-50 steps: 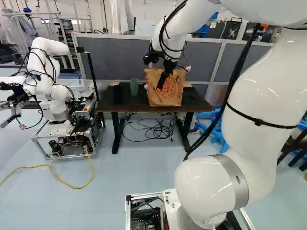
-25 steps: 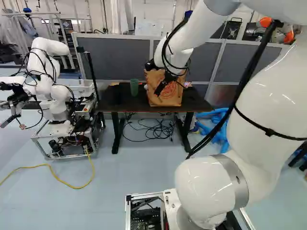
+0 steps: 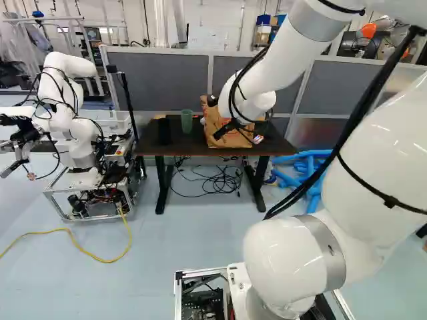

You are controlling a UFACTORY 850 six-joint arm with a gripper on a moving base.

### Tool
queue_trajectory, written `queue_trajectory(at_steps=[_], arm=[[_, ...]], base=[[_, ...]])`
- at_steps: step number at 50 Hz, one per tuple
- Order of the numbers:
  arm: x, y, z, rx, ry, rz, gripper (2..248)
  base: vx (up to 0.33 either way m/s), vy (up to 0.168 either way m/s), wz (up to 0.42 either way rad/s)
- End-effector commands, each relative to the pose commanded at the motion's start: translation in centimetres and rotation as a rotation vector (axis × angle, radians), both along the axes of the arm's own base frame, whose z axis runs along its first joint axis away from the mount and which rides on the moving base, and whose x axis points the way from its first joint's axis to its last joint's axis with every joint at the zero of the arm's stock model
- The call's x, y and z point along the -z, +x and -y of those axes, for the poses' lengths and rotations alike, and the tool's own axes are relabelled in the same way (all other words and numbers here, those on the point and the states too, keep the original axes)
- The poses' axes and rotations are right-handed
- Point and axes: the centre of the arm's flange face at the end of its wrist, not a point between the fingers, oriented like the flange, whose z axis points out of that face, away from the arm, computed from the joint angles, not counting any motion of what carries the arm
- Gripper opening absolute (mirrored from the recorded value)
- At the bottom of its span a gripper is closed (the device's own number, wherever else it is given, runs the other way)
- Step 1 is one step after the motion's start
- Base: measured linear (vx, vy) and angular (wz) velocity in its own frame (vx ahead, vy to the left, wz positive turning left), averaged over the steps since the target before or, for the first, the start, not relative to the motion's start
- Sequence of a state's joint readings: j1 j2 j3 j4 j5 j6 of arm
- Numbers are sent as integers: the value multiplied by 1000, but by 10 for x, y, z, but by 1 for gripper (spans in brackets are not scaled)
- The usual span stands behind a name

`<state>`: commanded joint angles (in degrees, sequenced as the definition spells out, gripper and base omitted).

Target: Pick up the bag on the ground and place it on the table

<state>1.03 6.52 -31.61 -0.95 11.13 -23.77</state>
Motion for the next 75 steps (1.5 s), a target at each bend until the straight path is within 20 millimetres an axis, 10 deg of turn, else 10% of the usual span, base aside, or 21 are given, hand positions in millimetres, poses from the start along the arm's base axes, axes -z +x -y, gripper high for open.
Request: queue_trajectory(at_steps=[75], arm=[[77, -119, 7, 218, 337, 333, 247]], base=[[0, 0, 0]])
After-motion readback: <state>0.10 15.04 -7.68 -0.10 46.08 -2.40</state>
